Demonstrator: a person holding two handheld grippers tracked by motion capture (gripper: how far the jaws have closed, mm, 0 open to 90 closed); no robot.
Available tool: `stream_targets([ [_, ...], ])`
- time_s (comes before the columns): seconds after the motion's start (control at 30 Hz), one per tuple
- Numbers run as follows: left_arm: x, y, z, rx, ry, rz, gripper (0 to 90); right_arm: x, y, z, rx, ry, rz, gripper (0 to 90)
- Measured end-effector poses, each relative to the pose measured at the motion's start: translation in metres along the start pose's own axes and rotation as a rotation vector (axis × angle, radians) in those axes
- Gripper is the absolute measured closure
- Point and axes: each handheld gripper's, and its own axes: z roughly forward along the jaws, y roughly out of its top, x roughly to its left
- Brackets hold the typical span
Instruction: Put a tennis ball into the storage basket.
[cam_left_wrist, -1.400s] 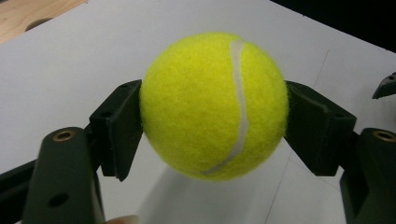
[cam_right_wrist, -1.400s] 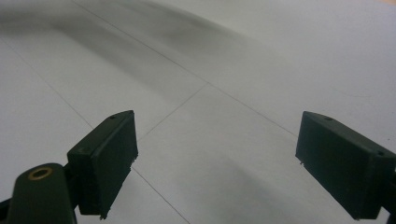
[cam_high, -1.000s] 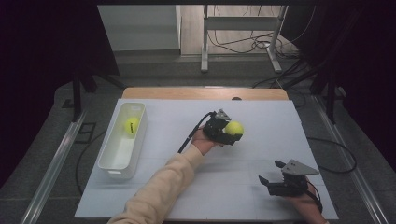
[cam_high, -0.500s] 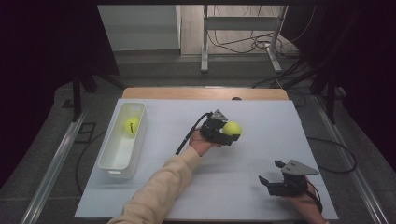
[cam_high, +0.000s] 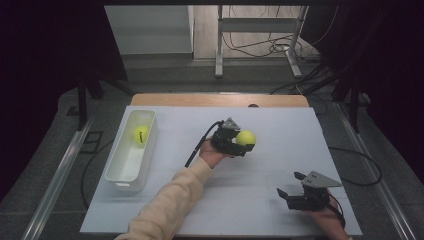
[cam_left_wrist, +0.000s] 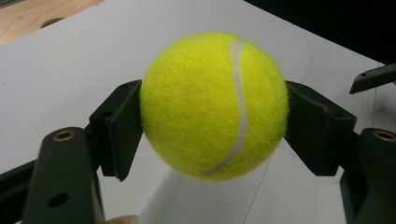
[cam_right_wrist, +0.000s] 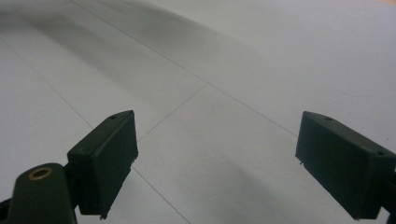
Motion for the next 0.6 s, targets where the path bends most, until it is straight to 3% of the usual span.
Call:
stream_targets([
  [0.6,0.002,-0.008,-0.011,-0.006,0.002,-0.007,26.1,0.000,0.000,0.000,0.001,-0.001,0.000,13.2],
])
